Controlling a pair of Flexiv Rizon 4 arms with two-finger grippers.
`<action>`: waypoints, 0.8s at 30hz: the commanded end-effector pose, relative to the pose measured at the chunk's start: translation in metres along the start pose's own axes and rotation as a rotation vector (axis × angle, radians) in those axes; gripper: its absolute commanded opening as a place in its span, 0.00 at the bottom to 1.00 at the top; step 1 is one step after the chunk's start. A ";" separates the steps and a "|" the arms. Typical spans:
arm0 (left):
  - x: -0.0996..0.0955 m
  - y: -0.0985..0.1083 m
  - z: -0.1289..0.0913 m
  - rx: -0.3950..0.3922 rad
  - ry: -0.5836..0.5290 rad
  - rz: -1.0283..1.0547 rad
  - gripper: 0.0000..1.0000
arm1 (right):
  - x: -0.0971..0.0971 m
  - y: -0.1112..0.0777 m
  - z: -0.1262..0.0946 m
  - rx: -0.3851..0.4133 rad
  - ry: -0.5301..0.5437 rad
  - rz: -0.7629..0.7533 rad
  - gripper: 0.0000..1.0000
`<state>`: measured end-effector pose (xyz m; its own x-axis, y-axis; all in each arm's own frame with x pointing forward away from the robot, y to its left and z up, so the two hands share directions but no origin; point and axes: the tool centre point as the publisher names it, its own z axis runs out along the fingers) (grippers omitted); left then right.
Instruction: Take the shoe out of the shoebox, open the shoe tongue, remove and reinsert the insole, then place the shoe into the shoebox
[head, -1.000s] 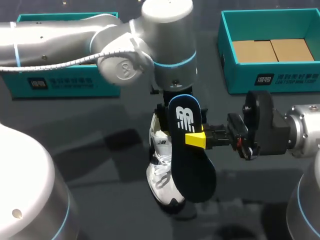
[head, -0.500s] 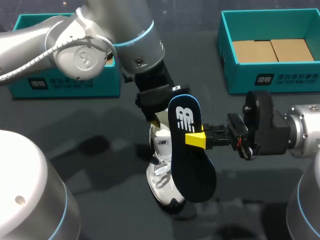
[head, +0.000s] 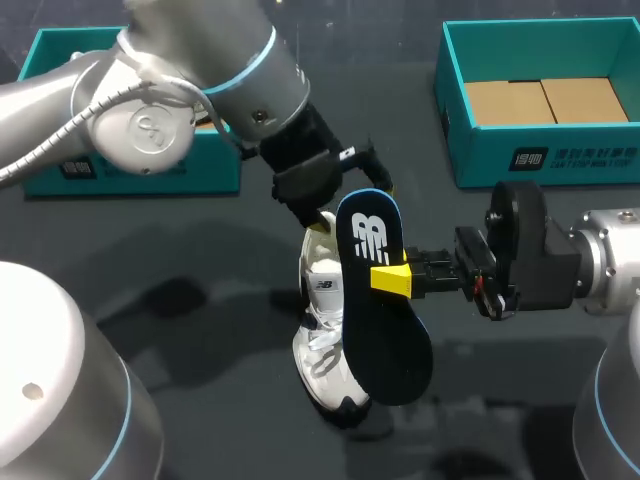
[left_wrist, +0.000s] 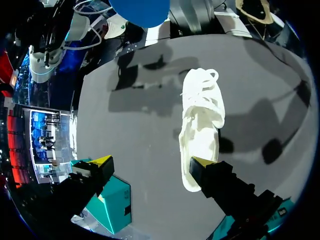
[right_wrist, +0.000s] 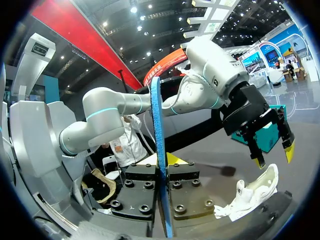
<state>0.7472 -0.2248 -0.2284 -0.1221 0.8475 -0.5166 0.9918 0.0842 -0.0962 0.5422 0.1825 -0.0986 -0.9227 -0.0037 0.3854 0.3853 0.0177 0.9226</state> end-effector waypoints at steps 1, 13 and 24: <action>0.012 -0.002 -0.019 -0.007 -0.145 -0.026 1.00 | 0.002 -0.001 0.001 -0.001 -0.006 0.001 0.00; 0.007 0.005 -0.065 -0.043 -0.474 -0.061 1.00 | 0.002 -0.001 0.001 -0.001 -0.006 0.001 0.00; 0.014 0.010 -0.092 -0.037 -0.751 -0.057 1.00 | -0.042 0.006 -0.026 -0.043 -0.004 0.162 0.00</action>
<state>0.7664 -0.1759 -0.1558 -0.1881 0.4820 -0.8557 0.9794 0.1574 -0.1267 0.5648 0.1634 -0.1028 -0.8568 0.0381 0.5143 0.5135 -0.0299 0.8576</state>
